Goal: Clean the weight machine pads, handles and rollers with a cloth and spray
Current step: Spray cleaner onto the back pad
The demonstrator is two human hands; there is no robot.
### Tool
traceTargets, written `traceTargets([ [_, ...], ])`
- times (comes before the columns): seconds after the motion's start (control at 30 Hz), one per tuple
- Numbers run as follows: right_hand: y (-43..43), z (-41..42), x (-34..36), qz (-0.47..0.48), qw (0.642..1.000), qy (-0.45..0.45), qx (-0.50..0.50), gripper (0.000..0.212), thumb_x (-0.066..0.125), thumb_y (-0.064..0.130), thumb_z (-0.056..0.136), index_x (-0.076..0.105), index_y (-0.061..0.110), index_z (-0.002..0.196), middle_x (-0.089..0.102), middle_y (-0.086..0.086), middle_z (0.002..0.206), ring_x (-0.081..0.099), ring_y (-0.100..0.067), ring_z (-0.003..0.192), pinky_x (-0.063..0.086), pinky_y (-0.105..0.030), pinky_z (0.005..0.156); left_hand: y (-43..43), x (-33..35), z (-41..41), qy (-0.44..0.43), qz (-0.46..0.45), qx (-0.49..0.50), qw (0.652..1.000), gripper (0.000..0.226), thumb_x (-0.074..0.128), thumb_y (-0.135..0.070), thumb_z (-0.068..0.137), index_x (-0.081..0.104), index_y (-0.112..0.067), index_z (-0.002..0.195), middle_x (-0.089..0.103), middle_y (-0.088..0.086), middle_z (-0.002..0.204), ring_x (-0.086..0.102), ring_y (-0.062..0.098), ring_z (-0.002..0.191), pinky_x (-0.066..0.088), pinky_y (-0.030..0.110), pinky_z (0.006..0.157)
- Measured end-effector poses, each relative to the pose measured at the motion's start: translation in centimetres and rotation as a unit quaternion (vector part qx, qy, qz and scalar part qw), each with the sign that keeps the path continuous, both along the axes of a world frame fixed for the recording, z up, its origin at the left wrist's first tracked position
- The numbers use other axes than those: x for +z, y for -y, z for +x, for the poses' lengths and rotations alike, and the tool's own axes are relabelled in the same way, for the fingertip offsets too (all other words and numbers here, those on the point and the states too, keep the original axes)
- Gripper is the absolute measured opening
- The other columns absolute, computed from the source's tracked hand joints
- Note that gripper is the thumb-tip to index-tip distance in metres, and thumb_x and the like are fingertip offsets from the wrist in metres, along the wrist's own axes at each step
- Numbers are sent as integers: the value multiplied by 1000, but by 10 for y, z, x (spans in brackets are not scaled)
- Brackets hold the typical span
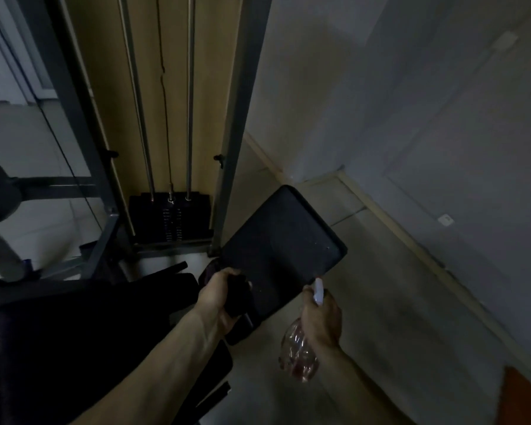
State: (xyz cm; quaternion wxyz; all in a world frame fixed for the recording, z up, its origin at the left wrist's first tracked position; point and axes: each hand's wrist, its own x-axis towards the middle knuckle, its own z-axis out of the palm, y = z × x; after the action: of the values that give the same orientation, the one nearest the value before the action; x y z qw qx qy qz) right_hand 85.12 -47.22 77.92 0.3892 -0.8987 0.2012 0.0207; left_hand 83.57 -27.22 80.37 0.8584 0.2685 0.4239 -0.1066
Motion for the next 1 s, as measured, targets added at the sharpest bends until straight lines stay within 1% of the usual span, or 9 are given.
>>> traceTargets([
  [0.17, -16, 12, -27, 2, 1000, -29, 10, 30, 54, 55, 100, 61, 33, 119, 65, 15, 99, 62, -5, 90, 51, -33, 82, -7, -28, 11, -55, 28, -15, 998, 27, 70, -15, 84, 71, -5, 109, 71, 15, 89, 67, 30, 73, 56, 36, 61],
  [0.27, -24, 14, -40, 0, 999, -44, 14, 22, 55, 51, 101, 61, 31, 108, 67, 10, 96, 61, -5, 85, 51, -33, 81, -12, -41, 7, -63, 38, -9, 997, 30, 71, -18, 82, 71, -7, 110, 74, 14, 88, 69, 30, 75, 54, 34, 57],
  [0.33, -31, 14, -49, -9, 998, -50, 27, 29, 54, 49, 102, 64, 26, 118, 66, 11, 94, 59, -3, 83, 48, -31, 78, -17, -53, 4, -72, 40, 2, 997, 35, 73, -19, 80, 70, -6, 113, 75, 14, 92, 71, 31, 78, 54, 34, 57],
  [0.43, -38, 11, -65, -18, 995, -59, 80, 46, 50, 51, 103, 53, 29, 143, 69, 5, 116, 56, -6, 91, 42, -27, 81, -23, -63, -4, -74, 41, 5, 996, 29, 71, -17, 84, 70, -6, 110, 73, 12, 87, 71, 28, 72, 54, 33, 56],
  [0.5, -42, 8, -80, -19, 992, -80, 98, 47, 49, 52, 103, 53, 26, 143, 68, 3, 123, 55, -8, 96, 44, -28, 85, -26, -70, -9, -72, 40, 16, 997, 27, 70, -16, 86, 70, -5, 111, 72, 15, 90, 70, 27, 71, 54, 32, 56],
  [0.6, -45, 1, -102, -29, 989, -107, 95, 47, 48, 55, 102, 61, 22, 133, 67, 6, 106, 59, -10, 92, 51, -34, 88, -27, -82, -18, -71, 42, 27, 996, 29, 71, -17, 85, 70, -3, 111, 70, 18, 93, 69, 28, 69, 54, 32, 56],
  [0.73, -44, -15, -119, -5, 984, -115, 135, 38, 52, 43, 105, 57, 20, 135, 52, 19, 87, 52, 4, 75, 39, -12, 66, -24, -98, -35, -71, 48, 31, 996, 28, 72, -21, 85, 72, -2, 105, 74, 19, 93, 70, 32, 79, 54, 41, 72],
  [0.9, -34, -38, -129, 23, 977, -108, 184, 17, 54, 44, 104, 47, 39, 118, 55, 24, 95, 55, 9, 83, 40, -10, 64, -16, -109, -66, -96, 76, 62, 990, 26, 71, -24, 90, 75, -4, 106, 76, 19, 105, 72, 38, 99, 54, 51, 97],
  [1.0, -30, -45, -139, -7, 972, -107, 207, 15, 54, 45, 103, 50, 35, 113, 62, 13, 96, 58, 5, 81, 40, -10, 61, -7, -121, -82, -100, 103, 78, 987, 32, 72, -28, 89, 72, -7, 113, 76, 18, 107, 72, 37, 100, 57, 52, 95],
])
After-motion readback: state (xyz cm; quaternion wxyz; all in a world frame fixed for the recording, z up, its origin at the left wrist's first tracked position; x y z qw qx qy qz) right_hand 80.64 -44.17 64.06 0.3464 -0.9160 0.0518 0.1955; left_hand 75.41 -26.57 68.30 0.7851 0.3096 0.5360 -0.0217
